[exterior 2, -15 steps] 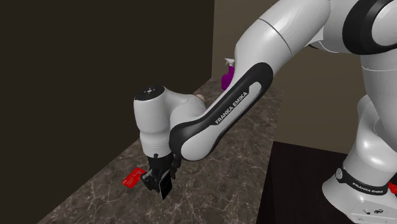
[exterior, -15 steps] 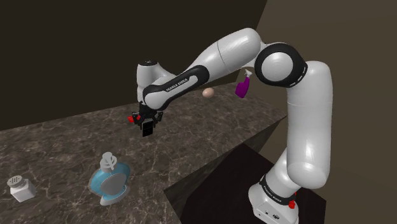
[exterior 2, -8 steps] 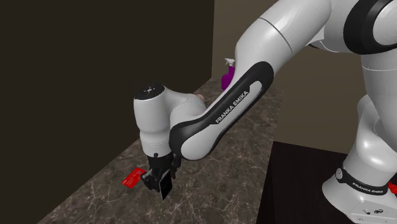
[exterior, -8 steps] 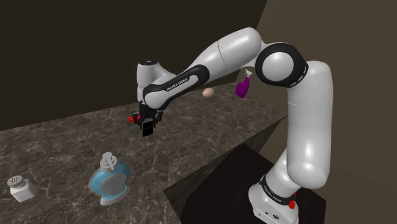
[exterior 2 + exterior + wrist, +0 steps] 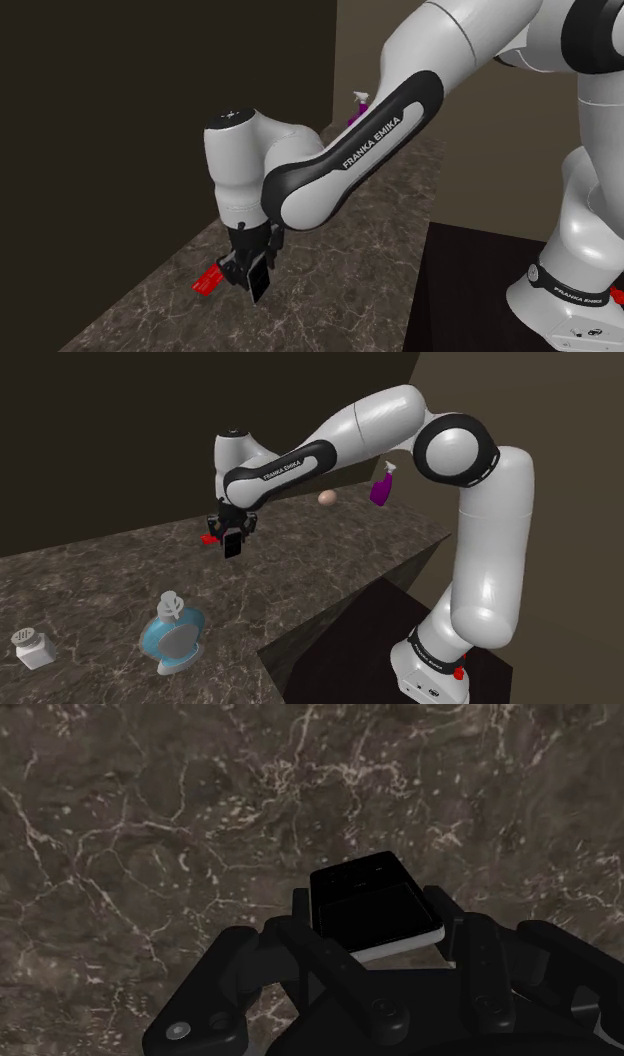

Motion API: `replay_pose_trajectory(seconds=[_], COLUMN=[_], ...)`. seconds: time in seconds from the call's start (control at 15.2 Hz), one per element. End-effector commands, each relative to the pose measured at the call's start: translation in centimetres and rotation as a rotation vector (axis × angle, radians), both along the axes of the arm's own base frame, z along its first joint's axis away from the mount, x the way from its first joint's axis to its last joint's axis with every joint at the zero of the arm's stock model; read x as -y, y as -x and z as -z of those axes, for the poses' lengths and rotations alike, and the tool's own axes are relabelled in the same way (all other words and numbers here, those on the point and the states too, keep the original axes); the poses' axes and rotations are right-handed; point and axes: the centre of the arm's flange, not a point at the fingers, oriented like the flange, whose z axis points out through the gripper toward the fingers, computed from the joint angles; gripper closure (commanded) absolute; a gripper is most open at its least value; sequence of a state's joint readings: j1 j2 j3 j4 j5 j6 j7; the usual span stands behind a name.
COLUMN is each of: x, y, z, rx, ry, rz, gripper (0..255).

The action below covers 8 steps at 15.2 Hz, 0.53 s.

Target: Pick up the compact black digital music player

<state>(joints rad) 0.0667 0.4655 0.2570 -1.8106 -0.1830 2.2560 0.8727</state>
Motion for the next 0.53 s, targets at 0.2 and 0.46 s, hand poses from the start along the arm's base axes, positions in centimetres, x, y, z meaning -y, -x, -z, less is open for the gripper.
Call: replay_pose_trajectory(seconds=[0.2,0.46], x=[0.0,0.0], y=[0.0,0.0], z=[-2.6,-3.7], rx=[0.000,0.000], ry=[0.000,0.000], rz=[0.000,0.000], gripper=[255,255])
